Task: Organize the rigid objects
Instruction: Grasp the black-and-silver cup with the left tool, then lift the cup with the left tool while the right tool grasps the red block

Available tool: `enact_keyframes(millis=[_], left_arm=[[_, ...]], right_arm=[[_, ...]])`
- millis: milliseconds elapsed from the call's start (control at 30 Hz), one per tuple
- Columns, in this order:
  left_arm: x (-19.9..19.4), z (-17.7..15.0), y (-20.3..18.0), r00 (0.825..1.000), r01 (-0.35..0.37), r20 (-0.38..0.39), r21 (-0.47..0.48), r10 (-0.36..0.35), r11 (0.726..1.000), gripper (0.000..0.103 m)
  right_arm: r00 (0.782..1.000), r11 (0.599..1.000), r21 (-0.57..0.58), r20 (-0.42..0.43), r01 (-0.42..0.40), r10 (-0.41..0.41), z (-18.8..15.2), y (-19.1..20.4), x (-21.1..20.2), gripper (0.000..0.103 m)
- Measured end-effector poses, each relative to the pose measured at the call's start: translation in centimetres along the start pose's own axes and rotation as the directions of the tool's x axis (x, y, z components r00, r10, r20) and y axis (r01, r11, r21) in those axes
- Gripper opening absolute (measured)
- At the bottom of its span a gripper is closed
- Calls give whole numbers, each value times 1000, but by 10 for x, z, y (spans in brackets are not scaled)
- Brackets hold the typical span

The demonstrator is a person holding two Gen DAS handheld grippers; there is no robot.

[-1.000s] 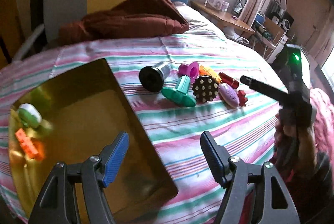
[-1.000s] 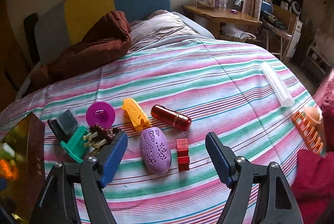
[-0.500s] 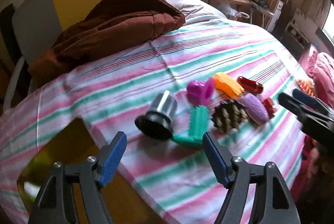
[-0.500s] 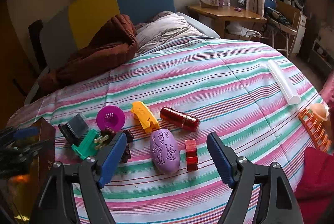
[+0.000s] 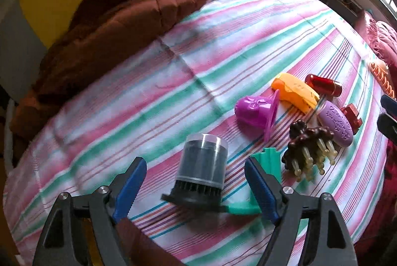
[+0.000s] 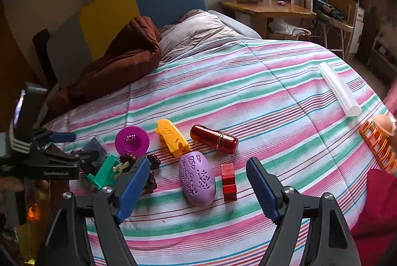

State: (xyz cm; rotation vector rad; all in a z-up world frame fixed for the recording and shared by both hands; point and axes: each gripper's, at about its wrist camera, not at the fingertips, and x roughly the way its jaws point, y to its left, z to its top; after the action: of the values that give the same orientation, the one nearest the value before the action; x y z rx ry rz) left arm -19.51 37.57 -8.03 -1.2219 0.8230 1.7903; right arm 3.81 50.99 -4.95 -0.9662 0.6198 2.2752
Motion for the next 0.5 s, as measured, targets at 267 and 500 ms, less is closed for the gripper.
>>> enact_keyframes(millis=[267,500], left_arm=[[2,-23,2,1000,9,30,-61,-7,998,44],[-52,-62,0,981,55,191,-138,-27,989,44]], right_arm=[[1000,997,71,21,-6,5,3,-14,-2,81],[999,939,340,16,-48,45,4,-66,1,78]])
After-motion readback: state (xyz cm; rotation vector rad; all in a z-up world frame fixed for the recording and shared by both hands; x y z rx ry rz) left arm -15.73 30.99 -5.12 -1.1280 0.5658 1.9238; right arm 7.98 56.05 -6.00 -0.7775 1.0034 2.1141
